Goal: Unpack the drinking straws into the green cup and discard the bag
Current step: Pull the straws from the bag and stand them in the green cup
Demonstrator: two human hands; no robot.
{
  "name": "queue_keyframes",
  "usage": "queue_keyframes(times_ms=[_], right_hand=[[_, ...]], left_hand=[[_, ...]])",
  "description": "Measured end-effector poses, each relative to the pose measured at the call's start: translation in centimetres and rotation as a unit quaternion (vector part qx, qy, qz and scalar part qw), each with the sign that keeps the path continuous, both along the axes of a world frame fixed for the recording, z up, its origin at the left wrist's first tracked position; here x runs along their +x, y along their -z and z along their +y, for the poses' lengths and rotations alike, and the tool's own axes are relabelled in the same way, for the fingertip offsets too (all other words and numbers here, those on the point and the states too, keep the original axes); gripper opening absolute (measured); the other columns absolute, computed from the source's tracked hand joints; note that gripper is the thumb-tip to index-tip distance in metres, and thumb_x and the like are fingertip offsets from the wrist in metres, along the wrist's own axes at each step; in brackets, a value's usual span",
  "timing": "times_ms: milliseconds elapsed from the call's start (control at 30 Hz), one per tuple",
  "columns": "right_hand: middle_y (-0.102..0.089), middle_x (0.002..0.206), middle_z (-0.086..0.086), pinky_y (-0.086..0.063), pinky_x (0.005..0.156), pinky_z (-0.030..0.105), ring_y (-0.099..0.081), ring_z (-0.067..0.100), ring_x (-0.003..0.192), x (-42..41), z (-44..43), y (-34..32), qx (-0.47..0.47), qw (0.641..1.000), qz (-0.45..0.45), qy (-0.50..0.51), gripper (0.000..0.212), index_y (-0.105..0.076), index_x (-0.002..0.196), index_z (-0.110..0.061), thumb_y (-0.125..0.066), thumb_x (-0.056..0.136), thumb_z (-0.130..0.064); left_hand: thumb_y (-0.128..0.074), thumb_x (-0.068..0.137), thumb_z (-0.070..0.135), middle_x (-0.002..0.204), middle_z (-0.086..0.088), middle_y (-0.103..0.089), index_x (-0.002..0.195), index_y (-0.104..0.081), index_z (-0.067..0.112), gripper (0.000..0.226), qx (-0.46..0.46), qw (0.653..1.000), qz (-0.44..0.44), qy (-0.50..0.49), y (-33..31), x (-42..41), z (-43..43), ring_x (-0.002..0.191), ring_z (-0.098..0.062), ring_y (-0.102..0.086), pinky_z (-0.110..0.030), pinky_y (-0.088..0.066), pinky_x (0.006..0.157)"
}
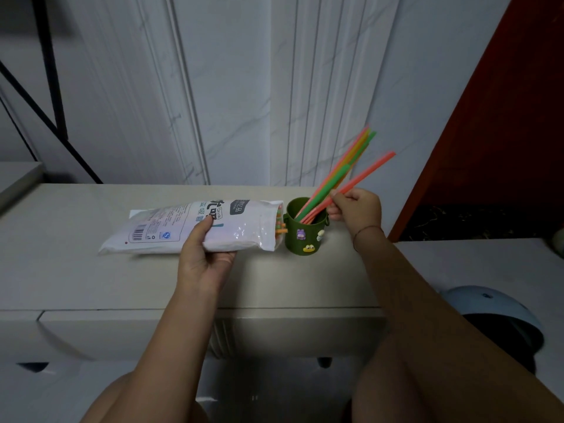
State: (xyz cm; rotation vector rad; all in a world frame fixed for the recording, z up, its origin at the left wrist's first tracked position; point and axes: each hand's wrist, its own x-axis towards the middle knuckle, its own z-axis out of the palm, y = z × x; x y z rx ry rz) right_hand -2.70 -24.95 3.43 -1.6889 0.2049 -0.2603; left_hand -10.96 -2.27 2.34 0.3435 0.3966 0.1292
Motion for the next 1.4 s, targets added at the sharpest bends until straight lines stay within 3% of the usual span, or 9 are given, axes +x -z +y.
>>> queue_keyframes(times_ms=[367,533,667,733,900,1100,1300,1333,1400], right_hand=[[-0.064,0.072,0.017,-0.054,0.047,0.021,-0.063,0.008,0.045,-0.7,-0.2,0.9,0.073,0.997,0.039,0.006,0.030,-0.051,0.106,0.002,-0.067,0.083,-0.010],[-0.051,0.063,0.011,-0.049,0.043,0.019,-0.053,0.013,0.046,-3.7,0.5,0.9,0.135,0.988,0.077,-0.002,0.019,-0.056,0.082,-0.001,-0.054,0.092,-0.017],[-0.063,0.104,0.017,-0.052,0.083,0.033,-0.063,0.026,0.097,-6.7,3.5,0.2,0.322,0.930,0.160,-0.081,0.025,-0.058,0.106,-0.005,-0.044,0.096,-0.023],[-0.058,0.128,0.017,-0.042,0.102,0.040,-0.052,0.030,0.124,-7.5,4.8,-0.2,0.392,0.894,0.186,-0.110,0.037,-0.055,0.122,-0.003,-0.042,0.096,-0.025],[-0.061,0.115,0.016,-0.048,0.088,0.038,-0.061,0.024,0.093,-8.0,6.5,-1.2,0.477,0.859,0.158,-0.097,0.039,-0.053,0.129,-0.001,-0.042,0.097,-0.019],[-0.064,0.113,0.013,-0.054,0.081,0.038,-0.062,0.024,0.089,-7.3,6.5,-1.3,0.525,0.832,0.149,-0.100,0.038,-0.052,0.130,-0.004,-0.042,0.097,-0.020],[-0.041,0.148,0.008,-0.028,0.116,0.040,-0.039,0.024,0.136,-5.8,6.0,0.2,0.598,0.768,0.165,-0.161,0.046,-0.040,0.142,-0.016,-0.037,0.098,-0.031],[-0.051,0.140,0.009,-0.038,0.110,0.038,-0.050,0.022,0.127,-5.8,5.9,0.1,0.603,0.765,0.158,-0.162,0.043,-0.044,0.139,-0.016,-0.037,0.099,-0.031],[-0.071,0.098,0.009,-0.058,0.071,0.030,-0.071,0.016,0.079,-5.8,5.9,0.1,0.577,0.793,0.131,-0.147,0.034,-0.056,0.125,-0.010,-0.040,0.099,-0.025]], left_hand=[[-0.060,0.086,0.003,0.115,-0.009,-0.069,0.112,-0.060,0.014,0.029,0.005,1.000,0.002,0.010,0.0,0.4,-0.7,0.109,-0.027,-0.065,-0.053,-0.047,0.096],[-0.061,0.086,0.002,0.104,-0.008,-0.073,0.116,-0.061,0.014,0.032,0.024,1.000,-0.007,0.008,0.1,0.3,-1.0,0.103,-0.024,-0.068,-0.051,-0.048,0.096],[-0.060,0.086,0.000,0.101,-0.007,-0.074,0.104,-0.064,0.013,0.023,0.086,0.996,-0.031,0.016,-0.1,-0.1,-1.8,0.106,-0.024,-0.066,-0.048,-0.046,0.101],[-0.061,0.085,-0.001,0.108,-0.008,-0.072,0.106,-0.065,0.012,0.026,0.132,0.990,-0.040,0.015,-0.2,-0.1,-2.1,0.112,-0.025,-0.064,-0.049,-0.044,0.103],[-0.062,0.084,0.000,0.125,-0.012,-0.064,0.126,-0.057,0.011,0.043,0.203,0.976,-0.073,0.007,-0.7,-0.6,-2.3,0.117,-0.027,-0.060,-0.049,-0.045,0.101],[-0.061,0.085,0.001,0.125,-0.011,-0.064,0.125,-0.055,0.016,0.043,0.245,0.962,-0.118,0.026,-1.3,-1.4,-2.4,0.117,-0.028,-0.060,-0.048,-0.049,0.097],[-0.060,0.078,0.007,0.121,-0.007,-0.066,0.121,-0.057,0.019,0.044,0.245,0.951,-0.169,0.081,-1.8,-1.9,-2.7,0.115,-0.025,-0.062,-0.047,-0.050,0.094],[-0.060,0.079,0.007,0.120,-0.007,-0.067,0.119,-0.058,0.020,0.043,0.241,0.951,-0.173,0.092,-1.8,-1.9,-2.8,0.114,-0.024,-0.062,-0.046,-0.051,0.093],[-0.061,0.081,0.004,0.120,-0.007,-0.068,0.120,-0.059,0.019,0.042,0.231,0.954,-0.164,0.100,-1.6,-1.8,-2.9,0.112,-0.023,-0.064,-0.045,-0.053,0.091]])
